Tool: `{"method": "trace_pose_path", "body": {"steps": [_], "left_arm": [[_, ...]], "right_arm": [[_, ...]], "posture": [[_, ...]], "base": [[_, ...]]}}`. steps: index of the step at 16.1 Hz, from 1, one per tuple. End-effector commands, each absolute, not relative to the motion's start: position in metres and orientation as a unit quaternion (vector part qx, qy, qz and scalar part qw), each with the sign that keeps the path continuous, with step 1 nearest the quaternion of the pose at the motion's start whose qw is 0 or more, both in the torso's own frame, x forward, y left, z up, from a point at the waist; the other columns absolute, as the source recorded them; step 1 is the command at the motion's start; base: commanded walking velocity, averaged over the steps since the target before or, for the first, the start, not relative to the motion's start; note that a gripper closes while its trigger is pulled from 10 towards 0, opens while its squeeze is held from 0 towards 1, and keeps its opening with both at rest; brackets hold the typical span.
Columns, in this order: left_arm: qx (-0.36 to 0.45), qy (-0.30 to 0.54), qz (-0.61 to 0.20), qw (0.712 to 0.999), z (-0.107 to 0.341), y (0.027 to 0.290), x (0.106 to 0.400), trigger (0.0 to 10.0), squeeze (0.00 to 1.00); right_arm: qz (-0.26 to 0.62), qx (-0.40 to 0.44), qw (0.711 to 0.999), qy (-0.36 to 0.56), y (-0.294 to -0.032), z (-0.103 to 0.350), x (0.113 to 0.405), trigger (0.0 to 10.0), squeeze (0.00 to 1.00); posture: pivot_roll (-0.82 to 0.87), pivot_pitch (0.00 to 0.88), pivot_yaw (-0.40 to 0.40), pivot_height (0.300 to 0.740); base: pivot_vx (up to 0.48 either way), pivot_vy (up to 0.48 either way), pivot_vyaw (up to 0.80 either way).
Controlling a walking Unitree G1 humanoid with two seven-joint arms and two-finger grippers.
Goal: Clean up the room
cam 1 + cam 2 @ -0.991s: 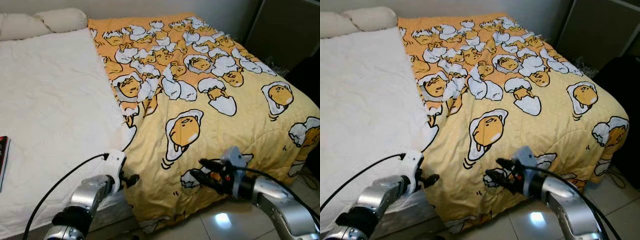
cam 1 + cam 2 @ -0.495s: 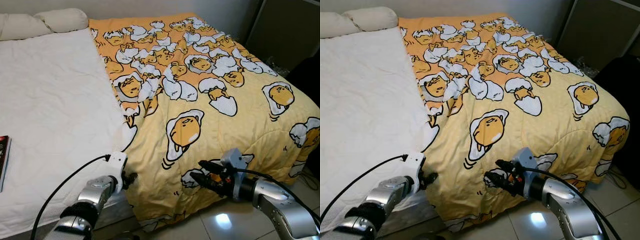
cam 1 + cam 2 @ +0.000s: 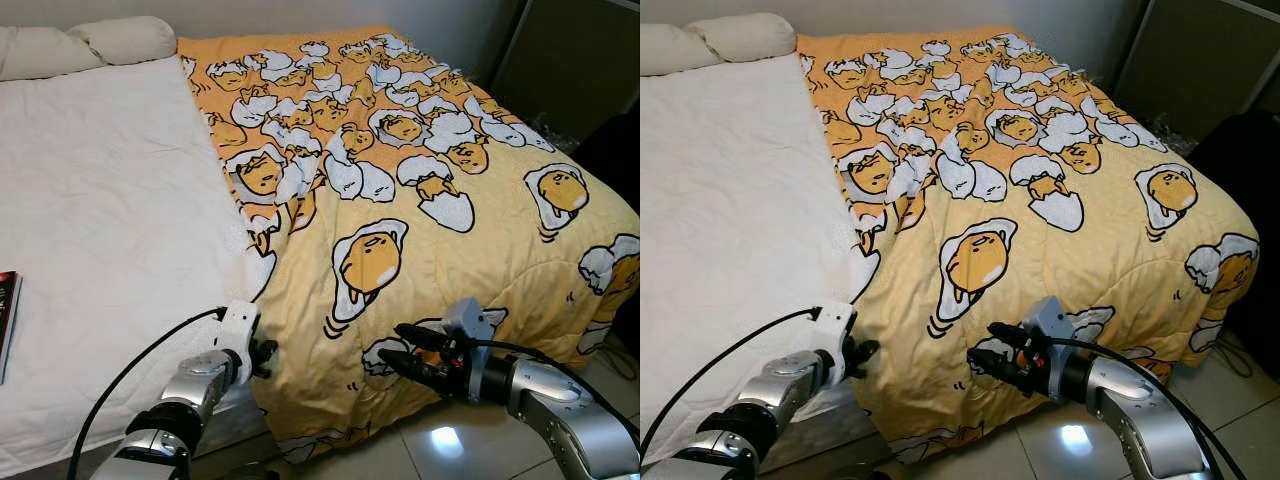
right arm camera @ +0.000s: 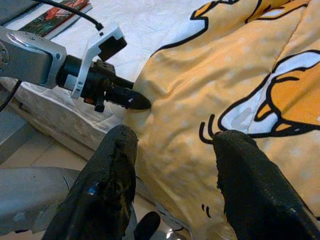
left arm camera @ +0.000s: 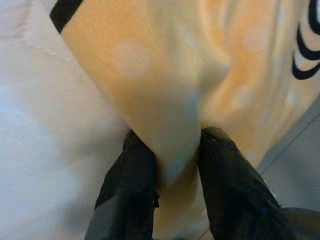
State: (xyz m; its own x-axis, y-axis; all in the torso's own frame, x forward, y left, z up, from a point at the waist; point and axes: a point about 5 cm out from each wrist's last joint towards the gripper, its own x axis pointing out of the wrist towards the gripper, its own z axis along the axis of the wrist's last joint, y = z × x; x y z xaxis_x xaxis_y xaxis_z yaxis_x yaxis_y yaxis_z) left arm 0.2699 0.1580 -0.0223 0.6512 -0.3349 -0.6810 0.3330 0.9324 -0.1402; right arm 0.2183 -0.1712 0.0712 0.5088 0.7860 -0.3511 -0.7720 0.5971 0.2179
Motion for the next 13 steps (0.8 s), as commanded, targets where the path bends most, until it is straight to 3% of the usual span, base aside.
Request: {"method": "trace_pose_path", "body": {"steps": [1,5,10,13], "left_arm": [[-0.011,0.366,-0.193,0.91,-0.019,0.155,0.273,0.0,0.0],[-0.019,0.382,-0.225,0.896,-0.021,0.159,0.265,0.0,0.0],[-0.003,0.422,-0.266,0.867,-0.032,0.169,0.233,0.0,0.0],[-0.005,0.408,-0.237,0.882,-0.026,0.178,0.231,0.0,0.0]], "right_arm": [[0.458,0.015,0.864,0.207,-0.17,0.075,0.216,10.0,0.0],[0.458,0.015,0.864,0.207,-0.169,0.075,0.216,10.0,0.0],[0.454,0.018,0.867,0.204,-0.168,0.076,0.216,10.0,0.0],[0.454,0.019,0.867,0.204,-0.168,0.077,0.215,10.0,0.0]], "posture": [[-0.1,0.0,-0.008,0.74],[-0.1,0.0,-0.001,0.74],[-0.09,0.0,0.004,0.74],[-0.09,0.0,0.004,0.74]], "base": [[0.0,0.0,0.0],[0.0,0.0,0.0],[0.0,0.0,0.0],[0.0,0.0,0.0]]}}
